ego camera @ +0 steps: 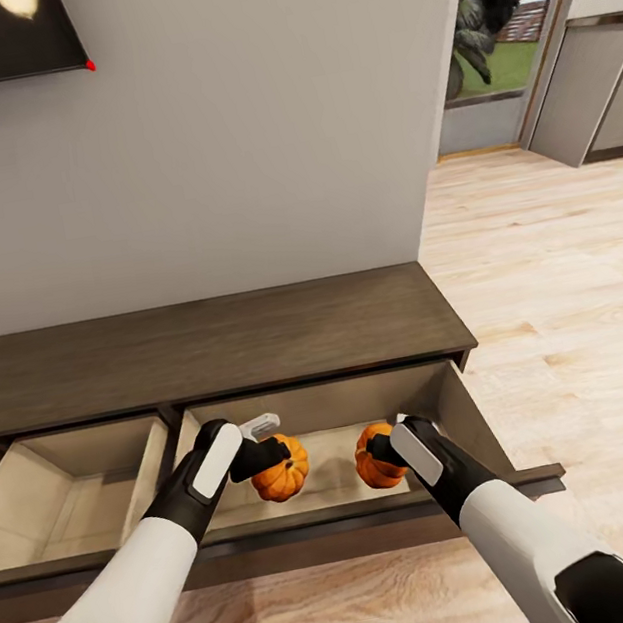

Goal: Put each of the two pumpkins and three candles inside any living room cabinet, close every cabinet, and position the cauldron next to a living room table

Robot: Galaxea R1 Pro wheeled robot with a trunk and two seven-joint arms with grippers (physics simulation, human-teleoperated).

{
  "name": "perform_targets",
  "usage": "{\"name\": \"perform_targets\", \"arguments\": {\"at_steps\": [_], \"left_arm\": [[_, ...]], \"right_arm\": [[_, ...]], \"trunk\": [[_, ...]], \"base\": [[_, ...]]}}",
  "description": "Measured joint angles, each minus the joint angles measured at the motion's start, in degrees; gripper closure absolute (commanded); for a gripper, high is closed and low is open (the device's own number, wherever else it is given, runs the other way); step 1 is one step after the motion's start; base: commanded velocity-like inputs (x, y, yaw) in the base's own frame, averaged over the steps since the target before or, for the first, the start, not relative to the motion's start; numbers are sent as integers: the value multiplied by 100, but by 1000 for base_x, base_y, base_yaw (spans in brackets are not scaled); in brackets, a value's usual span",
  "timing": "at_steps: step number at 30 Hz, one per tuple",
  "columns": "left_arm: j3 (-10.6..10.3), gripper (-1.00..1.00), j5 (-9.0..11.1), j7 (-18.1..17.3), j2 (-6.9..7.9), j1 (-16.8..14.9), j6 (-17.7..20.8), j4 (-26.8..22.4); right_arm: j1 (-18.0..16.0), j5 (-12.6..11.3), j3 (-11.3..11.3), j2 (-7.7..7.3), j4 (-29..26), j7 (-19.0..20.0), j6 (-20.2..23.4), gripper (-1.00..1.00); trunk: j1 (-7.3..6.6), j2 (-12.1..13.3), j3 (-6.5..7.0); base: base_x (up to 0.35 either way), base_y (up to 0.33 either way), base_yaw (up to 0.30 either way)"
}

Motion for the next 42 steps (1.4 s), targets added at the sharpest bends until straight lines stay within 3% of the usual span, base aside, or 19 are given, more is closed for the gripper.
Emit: {"name": "perform_targets", "arguments": {"at_steps": [5,6,23,24,38,42], "left_arm": [[-1,100,-5,-13,-16,-1,4,-1],[-1,100,-4,-15,-18,-1,5,-1],[1,100,-1,-34,-13,-1,8,-1],[0,-100,1,-35,-12,-1,8,-1],[-1,-100,4,-31,-11,-1,8,-9],[4,-100,11,-28,-18,-6,6,-10]], "right_arm": [[-13,0,0,2,12,0,-6,100],[-14,1,0,2,13,-3,-6,-100],[-42,-8,-3,2,17,-4,11,-100],[-42,-8,-2,2,18,-4,11,-100],[-42,-6,1,2,15,-6,11,-100],[-43,-8,1,2,18,-7,11,-100]], "trunk": [[-1,-1,0],[-1,-1,0],[-1,-1,0],[-1,-1,0],[-1,-1,0],[-12,4,88]], "base": [[0,0,0],[0,0,0],[0,0,0],[0,0,0],[0,0,0],[0,0,0]]}}
